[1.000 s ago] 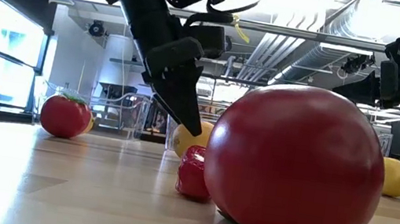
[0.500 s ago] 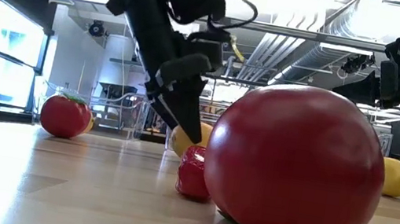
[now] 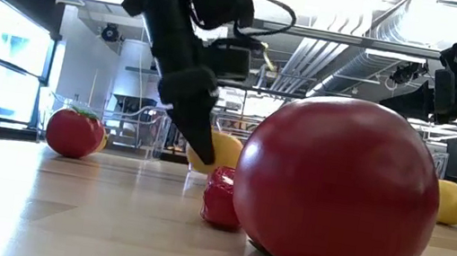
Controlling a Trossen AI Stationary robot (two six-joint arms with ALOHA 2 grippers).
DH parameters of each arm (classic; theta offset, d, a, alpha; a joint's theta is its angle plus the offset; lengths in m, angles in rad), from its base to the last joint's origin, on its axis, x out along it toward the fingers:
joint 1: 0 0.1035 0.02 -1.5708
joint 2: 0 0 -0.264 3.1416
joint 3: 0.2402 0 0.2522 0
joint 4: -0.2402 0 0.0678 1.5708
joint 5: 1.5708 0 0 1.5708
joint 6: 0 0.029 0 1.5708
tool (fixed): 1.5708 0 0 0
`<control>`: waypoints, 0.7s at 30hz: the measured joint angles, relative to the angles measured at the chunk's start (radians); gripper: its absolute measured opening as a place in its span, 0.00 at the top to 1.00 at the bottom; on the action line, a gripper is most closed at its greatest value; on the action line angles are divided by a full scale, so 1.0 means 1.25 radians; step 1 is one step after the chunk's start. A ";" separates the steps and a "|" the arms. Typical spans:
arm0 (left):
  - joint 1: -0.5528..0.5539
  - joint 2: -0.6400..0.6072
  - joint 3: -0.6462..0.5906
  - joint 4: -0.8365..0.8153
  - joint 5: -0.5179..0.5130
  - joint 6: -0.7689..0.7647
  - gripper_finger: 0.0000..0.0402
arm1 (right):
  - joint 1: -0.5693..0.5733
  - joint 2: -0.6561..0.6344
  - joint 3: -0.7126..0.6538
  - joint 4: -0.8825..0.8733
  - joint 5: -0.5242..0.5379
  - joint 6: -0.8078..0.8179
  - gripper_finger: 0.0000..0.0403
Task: Sort produce into baskets
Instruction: Put the lemon into the left transparent bin
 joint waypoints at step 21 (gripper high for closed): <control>0.303 -0.514 0.049 -0.519 -0.192 -0.258 0.48 | 0.000 0.000 0.000 -0.001 0.000 0.000 1.00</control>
